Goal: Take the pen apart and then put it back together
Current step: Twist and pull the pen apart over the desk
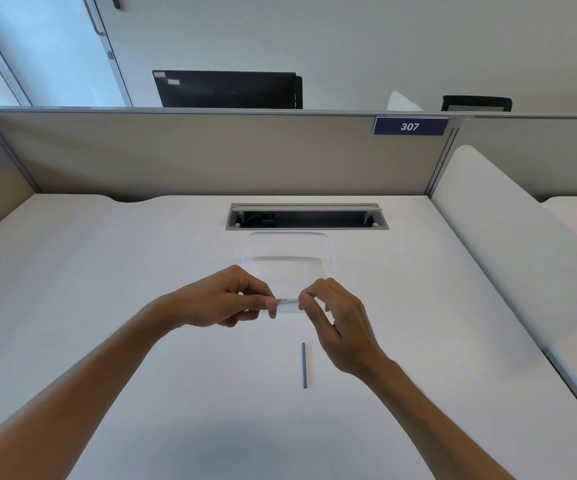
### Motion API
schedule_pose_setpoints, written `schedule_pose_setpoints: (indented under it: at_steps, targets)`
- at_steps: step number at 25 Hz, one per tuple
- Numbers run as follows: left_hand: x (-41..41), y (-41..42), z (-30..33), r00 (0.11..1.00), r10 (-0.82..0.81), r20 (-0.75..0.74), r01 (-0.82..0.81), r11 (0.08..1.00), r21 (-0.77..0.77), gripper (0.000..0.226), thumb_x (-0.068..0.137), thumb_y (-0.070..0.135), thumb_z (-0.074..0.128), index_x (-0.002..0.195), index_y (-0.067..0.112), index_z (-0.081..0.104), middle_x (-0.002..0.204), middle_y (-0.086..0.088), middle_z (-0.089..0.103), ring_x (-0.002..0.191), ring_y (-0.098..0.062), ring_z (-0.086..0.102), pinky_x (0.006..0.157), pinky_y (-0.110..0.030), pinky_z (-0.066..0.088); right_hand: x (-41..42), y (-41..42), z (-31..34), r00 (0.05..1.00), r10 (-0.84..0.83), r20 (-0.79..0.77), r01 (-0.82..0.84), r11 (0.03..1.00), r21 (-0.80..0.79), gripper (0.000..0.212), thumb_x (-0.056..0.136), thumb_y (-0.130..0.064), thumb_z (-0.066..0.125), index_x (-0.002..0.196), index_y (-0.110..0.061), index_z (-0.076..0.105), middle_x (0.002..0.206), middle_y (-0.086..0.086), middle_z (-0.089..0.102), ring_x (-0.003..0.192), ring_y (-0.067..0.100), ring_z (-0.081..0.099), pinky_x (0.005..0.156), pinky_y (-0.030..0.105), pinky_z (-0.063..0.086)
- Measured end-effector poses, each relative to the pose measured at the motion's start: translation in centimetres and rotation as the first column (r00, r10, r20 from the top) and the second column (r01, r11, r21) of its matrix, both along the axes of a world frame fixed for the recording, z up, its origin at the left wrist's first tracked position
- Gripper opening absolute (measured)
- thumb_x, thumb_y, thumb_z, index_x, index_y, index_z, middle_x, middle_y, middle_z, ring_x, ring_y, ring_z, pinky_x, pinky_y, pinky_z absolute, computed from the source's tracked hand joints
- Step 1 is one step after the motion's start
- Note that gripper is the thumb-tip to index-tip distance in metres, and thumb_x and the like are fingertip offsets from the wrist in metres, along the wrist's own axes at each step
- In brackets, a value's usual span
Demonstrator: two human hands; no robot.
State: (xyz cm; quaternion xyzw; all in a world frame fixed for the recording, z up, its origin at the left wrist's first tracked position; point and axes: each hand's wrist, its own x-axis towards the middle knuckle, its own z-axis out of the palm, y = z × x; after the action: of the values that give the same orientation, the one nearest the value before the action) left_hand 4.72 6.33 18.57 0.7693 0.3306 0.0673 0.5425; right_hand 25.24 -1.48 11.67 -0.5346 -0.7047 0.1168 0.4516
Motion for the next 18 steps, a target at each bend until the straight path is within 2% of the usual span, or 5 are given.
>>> schedule_pose_setpoints:
  at_steps: [4, 8, 12, 16, 18]
  targets:
    - [0.5, -0.5, -0.4, 0.997, 0.073, 0.015, -0.074, 0.956, 0.285, 0.026, 0.092, 0.034, 0.06, 0.091, 0.011, 0.072, 0.057, 0.008, 0.048, 0.05, -0.01, 0.036, 0.05, -0.017, 0.033, -0.6, -0.1, 0.6, 0.955, -0.043, -0.293, -0.025, 0.974, -0.225, 0.043, 0.1, -0.042, 0.043, 0.063, -0.023, 0.054, 0.057, -0.005, 0.054, 0.051, 0.011, 0.045, 0.052, 0.023, 0.033]
    - [0.3, -0.8, -0.9, 0.985, 0.145, -0.091, -0.035, 0.693, 0.72, 0.023, 0.09, 0.043, 0.061, 0.105, 0.028, 0.069, 0.078, 0.018, 0.068, 0.061, -0.004, 0.052, 0.06, -0.024, 0.044, -0.7, 0.0, 0.9, 0.875, -0.032, -0.483, -0.14, 0.938, -0.316, 0.05, 0.105, -0.03, 0.042, 0.065, -0.003, 0.057, 0.06, 0.005, 0.057, 0.06, 0.012, 0.048, 0.059, 0.022, 0.035]
    - [0.5, -0.9, -1.6, 0.992, 0.115, -0.051, -0.016, 0.519, 0.855, 0.023, 0.09, 0.039, 0.059, 0.1, 0.022, 0.072, 0.082, 0.011, 0.069, 0.061, -0.005, 0.044, 0.05, -0.023, 0.038, -0.8, 0.3, 0.8, 0.859, -0.06, -0.509, -0.135, 0.932, -0.337, 0.049, 0.105, -0.029, 0.044, 0.066, -0.002, 0.055, 0.062, 0.007, 0.056, 0.062, 0.015, 0.047, 0.061, 0.029, 0.035]
    - [0.4, -0.7, -1.6, 0.991, 0.11, -0.079, 0.004, 0.559, 0.829, 0.032, 0.093, 0.046, 0.047, 0.092, 0.024, 0.07, 0.068, 0.009, 0.067, 0.054, -0.012, 0.048, 0.051, -0.03, 0.044, -1.1, -0.1, 1.0, 0.9, -0.065, -0.431, -0.062, 0.96, -0.274, 0.044, 0.104, -0.026, 0.044, 0.064, -0.012, 0.052, 0.059, -0.003, 0.05, 0.055, 0.008, 0.038, 0.055, 0.021, 0.031]
    - [0.5, -0.7, -1.2, 0.994, 0.086, -0.067, -0.004, 0.639, 0.77, 0.032, 0.095, 0.043, 0.05, 0.084, 0.021, 0.07, 0.059, 0.011, 0.062, 0.05, -0.012, 0.048, 0.052, -0.027, 0.043, -1.1, -0.2, 1.1, 0.928, -0.053, -0.368, -0.031, 0.975, -0.218, 0.04, 0.104, -0.024, 0.045, 0.065, -0.018, 0.049, 0.059, -0.009, 0.046, 0.055, 0.007, 0.038, 0.055, 0.017, 0.03]
